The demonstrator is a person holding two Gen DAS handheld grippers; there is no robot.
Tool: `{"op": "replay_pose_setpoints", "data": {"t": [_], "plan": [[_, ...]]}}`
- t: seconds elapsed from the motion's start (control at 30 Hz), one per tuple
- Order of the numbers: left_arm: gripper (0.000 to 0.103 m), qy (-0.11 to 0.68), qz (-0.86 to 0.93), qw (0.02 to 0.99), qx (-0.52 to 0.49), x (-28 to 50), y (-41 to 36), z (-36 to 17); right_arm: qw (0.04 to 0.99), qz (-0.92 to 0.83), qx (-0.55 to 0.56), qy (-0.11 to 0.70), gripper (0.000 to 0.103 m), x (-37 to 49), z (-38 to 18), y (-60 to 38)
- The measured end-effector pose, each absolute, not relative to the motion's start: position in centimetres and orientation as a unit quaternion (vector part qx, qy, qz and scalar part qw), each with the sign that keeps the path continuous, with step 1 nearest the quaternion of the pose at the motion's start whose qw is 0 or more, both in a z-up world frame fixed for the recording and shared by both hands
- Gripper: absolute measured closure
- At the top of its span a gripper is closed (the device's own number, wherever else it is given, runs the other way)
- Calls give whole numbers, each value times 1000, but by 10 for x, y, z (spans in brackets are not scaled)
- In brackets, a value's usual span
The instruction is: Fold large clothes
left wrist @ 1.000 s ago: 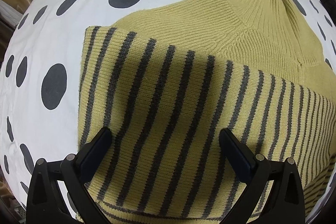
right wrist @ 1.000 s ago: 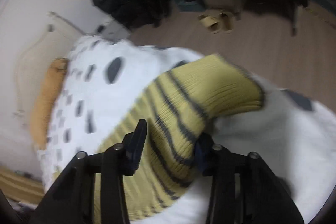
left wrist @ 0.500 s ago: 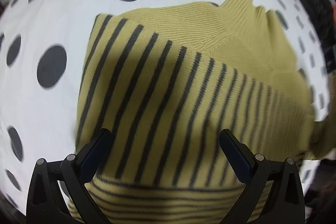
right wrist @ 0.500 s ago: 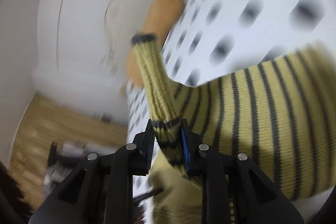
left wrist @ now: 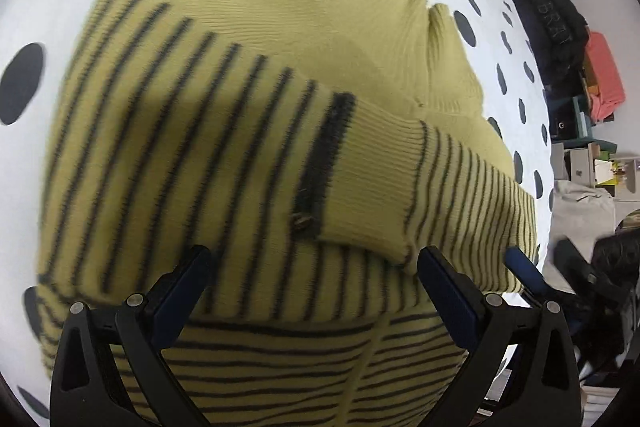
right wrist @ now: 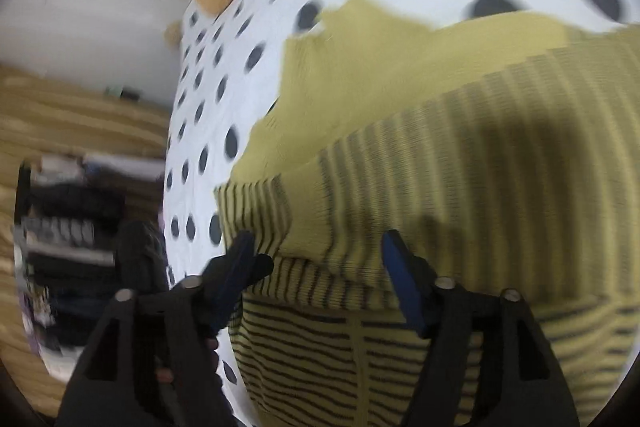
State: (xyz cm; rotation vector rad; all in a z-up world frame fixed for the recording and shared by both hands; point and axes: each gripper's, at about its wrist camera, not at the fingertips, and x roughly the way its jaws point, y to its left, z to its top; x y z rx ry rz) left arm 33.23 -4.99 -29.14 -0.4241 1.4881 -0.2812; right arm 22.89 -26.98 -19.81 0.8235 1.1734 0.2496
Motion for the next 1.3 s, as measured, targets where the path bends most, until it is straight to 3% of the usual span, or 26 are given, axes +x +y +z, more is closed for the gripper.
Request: {"op": "replay_pose_setpoints", "data": {"t": [0.23, 0.27, 0.33, 0.37, 0.7, 0.8, 1.0, 1.3], "plan": [[2, 677, -128, 693, -211, 357, -91, -311, 761, 49, 384, 521, 33, 202, -182, -327], [8, 673, -131, 694, -217, 359, -95, -311, 759, 38, 381, 526, 33, 200, -184, -331], [53, 669, -115, 709, -192, 359, -103, -306, 759, 17, 367, 537, 33, 200, -186, -334], [97, 669, -112, 712, -182, 359, -105, -306, 760, 6, 358, 542, 33, 199, -189, -334], [96, 618, -100, 747, -223, 363, -53, -258, 785, -7, 292, 547, 33, 196, -190, -328], [96, 614, -77, 755, -217, 366, -9, -249, 790, -10, 274, 548, 23, 204, -187, -317], [96, 624, -52, 750, -212, 360, 34, -265, 785, -12, 219, 579, 23, 222, -193, -285], [95, 621, -32, 757, -203, 347, 65, -275, 773, -20, 224, 593, 23, 232, -199, -279]]}}
